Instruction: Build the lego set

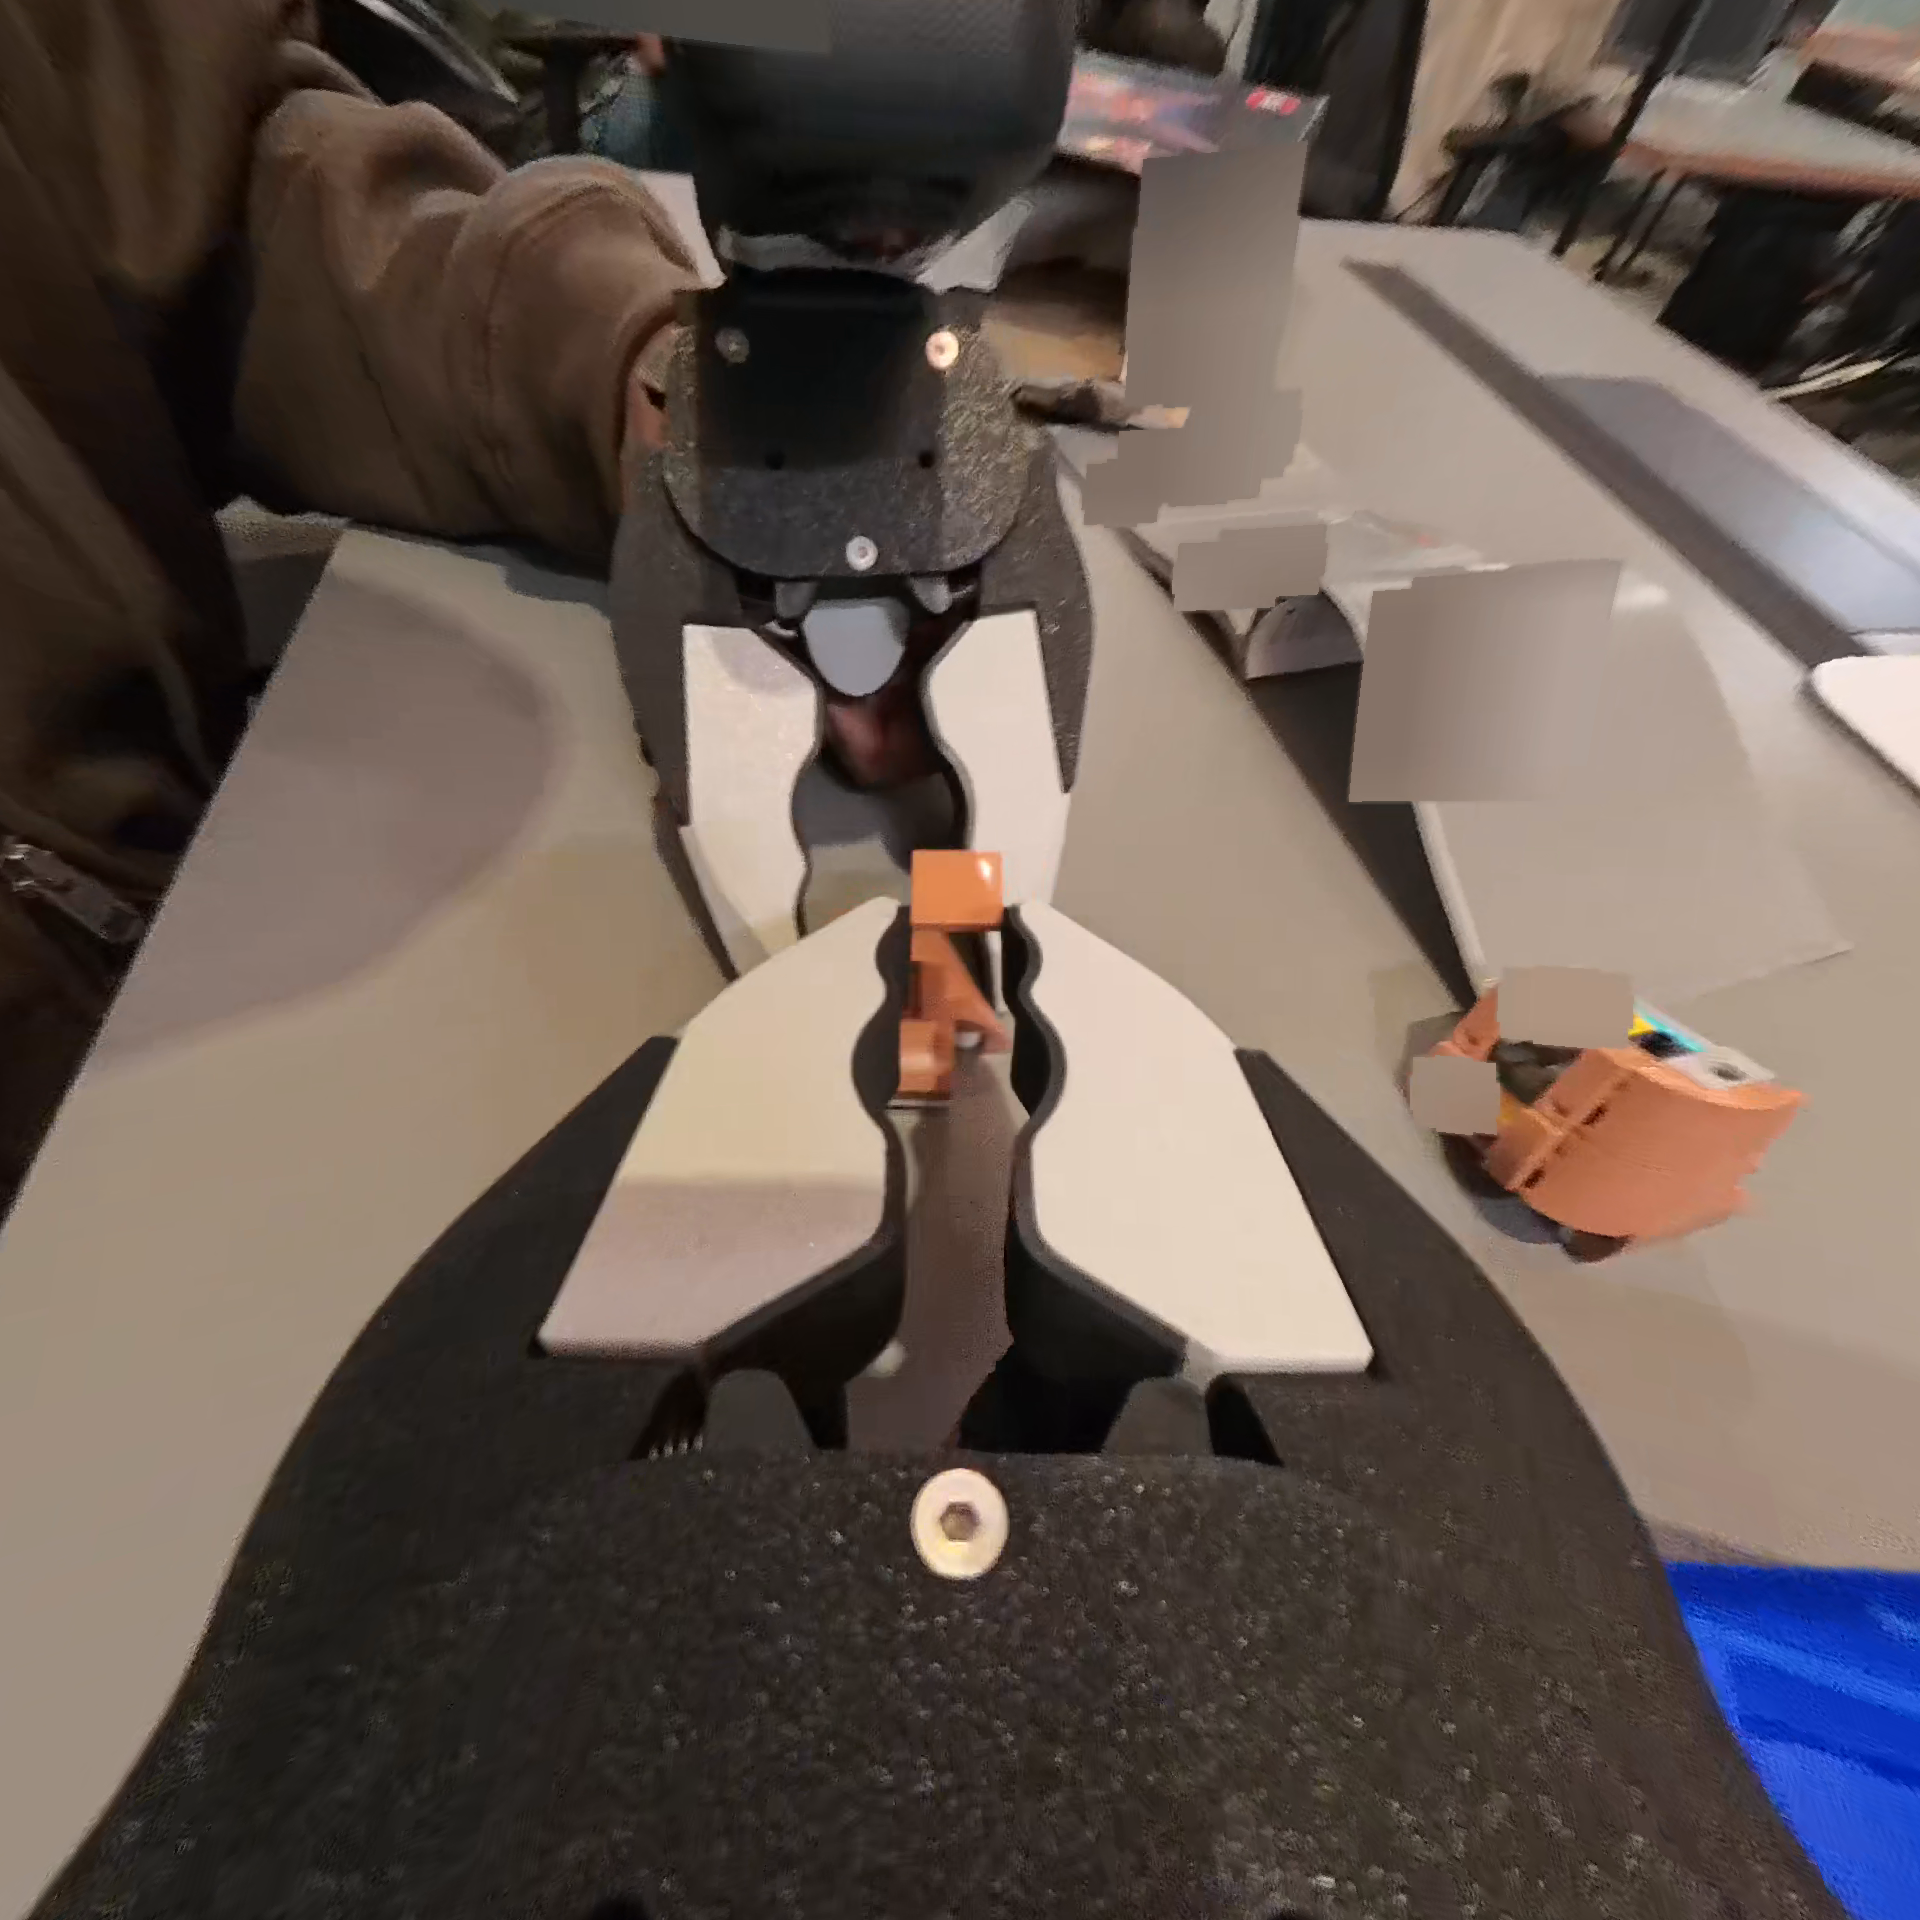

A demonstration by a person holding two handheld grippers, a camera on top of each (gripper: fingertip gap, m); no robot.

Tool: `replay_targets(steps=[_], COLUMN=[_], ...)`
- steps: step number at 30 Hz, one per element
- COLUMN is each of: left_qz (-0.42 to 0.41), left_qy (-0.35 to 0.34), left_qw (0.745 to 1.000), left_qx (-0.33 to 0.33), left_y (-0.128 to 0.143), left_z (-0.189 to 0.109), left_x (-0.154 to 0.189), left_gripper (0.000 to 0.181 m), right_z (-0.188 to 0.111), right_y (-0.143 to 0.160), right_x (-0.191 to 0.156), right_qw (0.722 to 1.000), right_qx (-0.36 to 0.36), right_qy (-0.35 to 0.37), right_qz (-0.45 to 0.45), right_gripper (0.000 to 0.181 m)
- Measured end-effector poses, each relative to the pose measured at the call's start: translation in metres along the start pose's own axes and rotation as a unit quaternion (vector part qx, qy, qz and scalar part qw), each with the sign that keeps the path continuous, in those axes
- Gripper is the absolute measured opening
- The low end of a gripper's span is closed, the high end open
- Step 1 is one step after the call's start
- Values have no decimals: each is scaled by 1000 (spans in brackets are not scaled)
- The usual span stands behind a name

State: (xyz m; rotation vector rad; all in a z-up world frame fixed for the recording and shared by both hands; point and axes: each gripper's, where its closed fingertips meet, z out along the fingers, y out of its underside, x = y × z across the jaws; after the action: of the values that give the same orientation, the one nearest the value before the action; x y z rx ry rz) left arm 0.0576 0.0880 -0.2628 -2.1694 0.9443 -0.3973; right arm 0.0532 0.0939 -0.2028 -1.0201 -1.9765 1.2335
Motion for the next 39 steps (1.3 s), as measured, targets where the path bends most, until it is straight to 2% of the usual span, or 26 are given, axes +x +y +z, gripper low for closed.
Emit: replay_targets(steps=[4,11,22,27,35,39], left_qz=[-13,-7,-1,-8,-6,-13], left_qy=[1,-9,-10,-6,-4,1], left_qw=[999,999,1000,1000,1000,999], left_qx=[33,35,26,28,25,34], left_y=[-10,-14,-14,-13,-14,-17], left_z=[-4,-7,-9,-12,-15,-17], left_x=[1,2,3,2,4,5], left_gripper=[45,45,45,45,45,45], right_z=[5,12,13,3,1,5], right_y=[7,20,20,18,11,16], right_x=[-7,-13,-14,-22,-36,-32], right_qw=[999,996,996,987,954,927], right_qx=[-37,-84,-79,-64,-49,-75], right_qy=[-10,-18,-20,-22,2,36], right_qz=[-9,-15,-40,-145,-296,-365], right_gripper=[16,16,25,27,39,40])
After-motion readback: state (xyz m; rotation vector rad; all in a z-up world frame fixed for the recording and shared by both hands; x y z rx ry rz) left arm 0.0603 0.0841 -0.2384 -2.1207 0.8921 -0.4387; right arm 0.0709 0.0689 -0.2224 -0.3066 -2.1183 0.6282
